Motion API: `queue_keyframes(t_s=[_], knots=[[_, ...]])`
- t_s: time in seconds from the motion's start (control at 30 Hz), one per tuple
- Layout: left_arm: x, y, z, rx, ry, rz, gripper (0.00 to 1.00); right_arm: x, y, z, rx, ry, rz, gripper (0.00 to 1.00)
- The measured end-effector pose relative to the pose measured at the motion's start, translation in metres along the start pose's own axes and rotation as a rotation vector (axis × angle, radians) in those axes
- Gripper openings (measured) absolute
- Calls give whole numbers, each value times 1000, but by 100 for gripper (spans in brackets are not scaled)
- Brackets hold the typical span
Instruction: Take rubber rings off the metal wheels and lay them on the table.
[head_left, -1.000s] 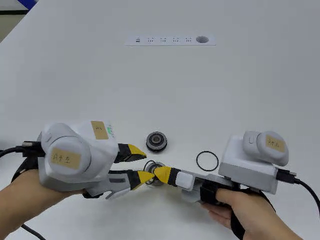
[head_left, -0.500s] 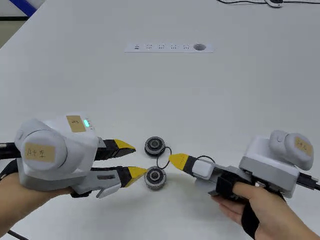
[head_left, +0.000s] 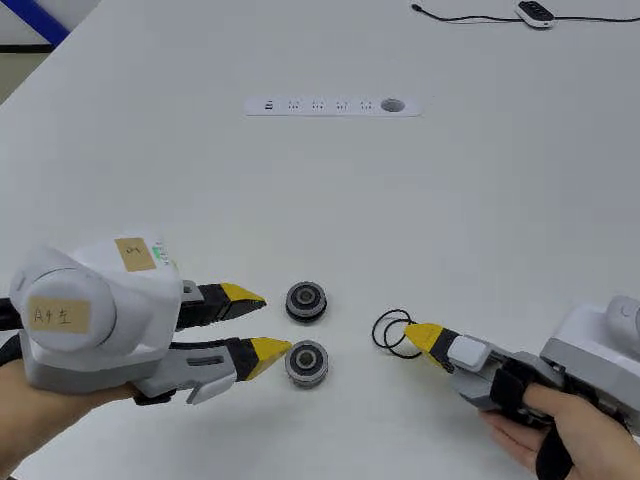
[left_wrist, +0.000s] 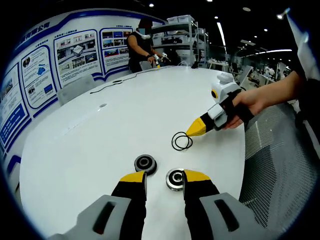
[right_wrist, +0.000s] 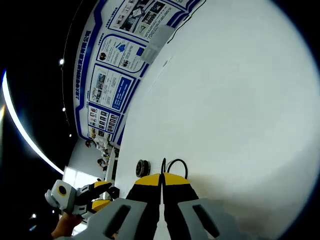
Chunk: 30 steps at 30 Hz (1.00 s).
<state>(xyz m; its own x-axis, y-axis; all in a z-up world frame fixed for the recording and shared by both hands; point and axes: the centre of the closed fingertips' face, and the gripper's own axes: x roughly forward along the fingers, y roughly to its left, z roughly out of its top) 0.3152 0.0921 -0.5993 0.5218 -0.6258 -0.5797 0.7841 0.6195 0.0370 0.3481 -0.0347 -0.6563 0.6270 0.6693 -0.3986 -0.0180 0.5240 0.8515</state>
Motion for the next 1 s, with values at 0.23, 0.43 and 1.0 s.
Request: queue_keyframes(t_s=[0.23, 0.43, 1.0], knots=[[-2, -1, 1, -2, 0, 8, 29, -3, -9, 0, 27, -7, -34, 2], [-4, -2, 4, 2, -5, 9, 28, -6, -15, -3, 29, 2, -79, 4], [-2, 3, 3, 15, 3, 6, 28, -20, -9, 21, -36, -82, -91, 13]])
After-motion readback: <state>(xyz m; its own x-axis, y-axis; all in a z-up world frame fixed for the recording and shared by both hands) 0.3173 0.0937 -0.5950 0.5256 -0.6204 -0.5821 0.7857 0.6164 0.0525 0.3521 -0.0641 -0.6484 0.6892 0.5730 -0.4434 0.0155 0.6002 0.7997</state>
